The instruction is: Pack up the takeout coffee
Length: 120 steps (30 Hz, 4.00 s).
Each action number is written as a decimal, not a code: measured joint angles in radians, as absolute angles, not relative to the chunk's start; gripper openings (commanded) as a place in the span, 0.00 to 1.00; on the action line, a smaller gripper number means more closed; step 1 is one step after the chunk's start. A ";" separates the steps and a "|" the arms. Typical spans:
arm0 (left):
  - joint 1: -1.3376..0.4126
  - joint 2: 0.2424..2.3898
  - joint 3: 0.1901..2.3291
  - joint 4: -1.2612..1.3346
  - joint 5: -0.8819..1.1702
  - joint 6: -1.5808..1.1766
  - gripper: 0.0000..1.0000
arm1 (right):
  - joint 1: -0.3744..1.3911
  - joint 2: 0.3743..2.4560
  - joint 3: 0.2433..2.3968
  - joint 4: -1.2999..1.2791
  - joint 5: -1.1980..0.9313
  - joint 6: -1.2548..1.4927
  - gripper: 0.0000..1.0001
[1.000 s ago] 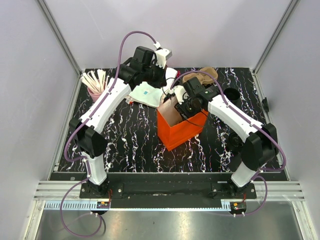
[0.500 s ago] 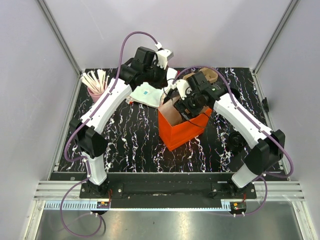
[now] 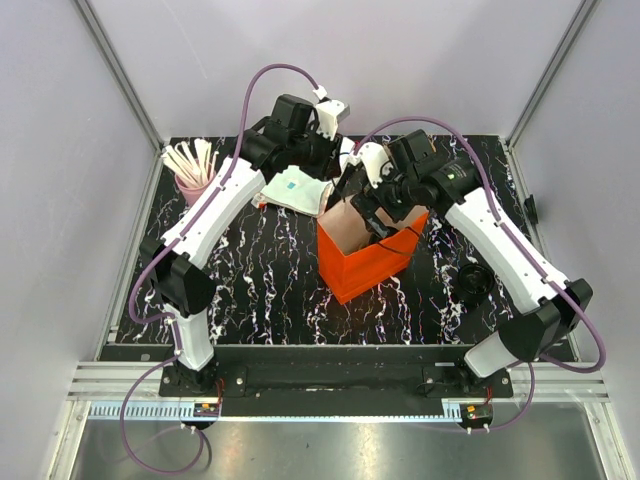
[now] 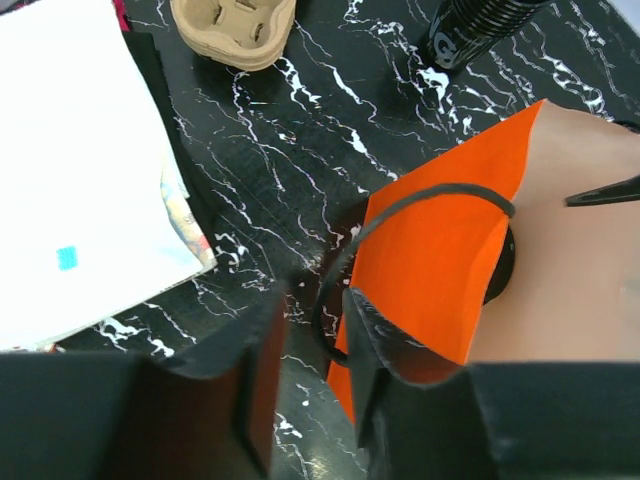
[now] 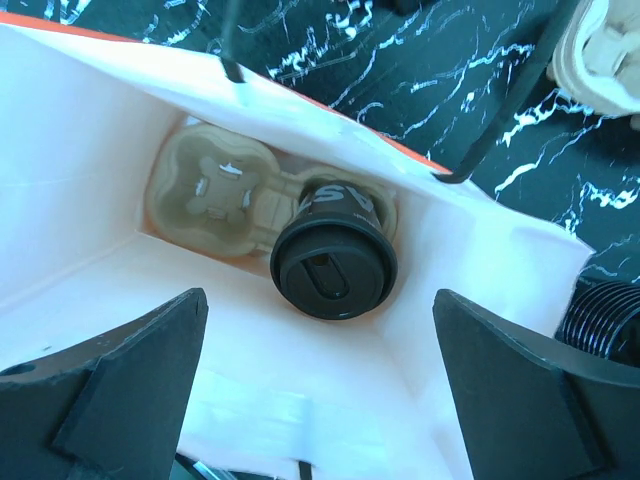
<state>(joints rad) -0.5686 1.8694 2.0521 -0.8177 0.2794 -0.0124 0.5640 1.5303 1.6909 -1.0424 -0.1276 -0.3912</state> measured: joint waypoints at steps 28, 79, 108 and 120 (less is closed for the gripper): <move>-0.589 1.861 2.091 -0.829 0.291 0.036 0.32 | 0.453 1.373 1.815 -1.002 0.071 -0.384 1.00; -0.690 2.062 2.395 -0.759 0.120 0.140 0.26 | -0.024 1.233 1.468 -0.647 0.215 -0.254 1.00; -0.140 1.508 1.785 -0.741 0.094 0.165 0.99 | -0.025 1.228 1.522 -0.784 -0.338 -0.238 1.00; -0.038 1.559 1.674 -0.738 0.078 0.195 0.99 | -0.025 1.220 1.695 -0.888 -0.543 -0.237 1.00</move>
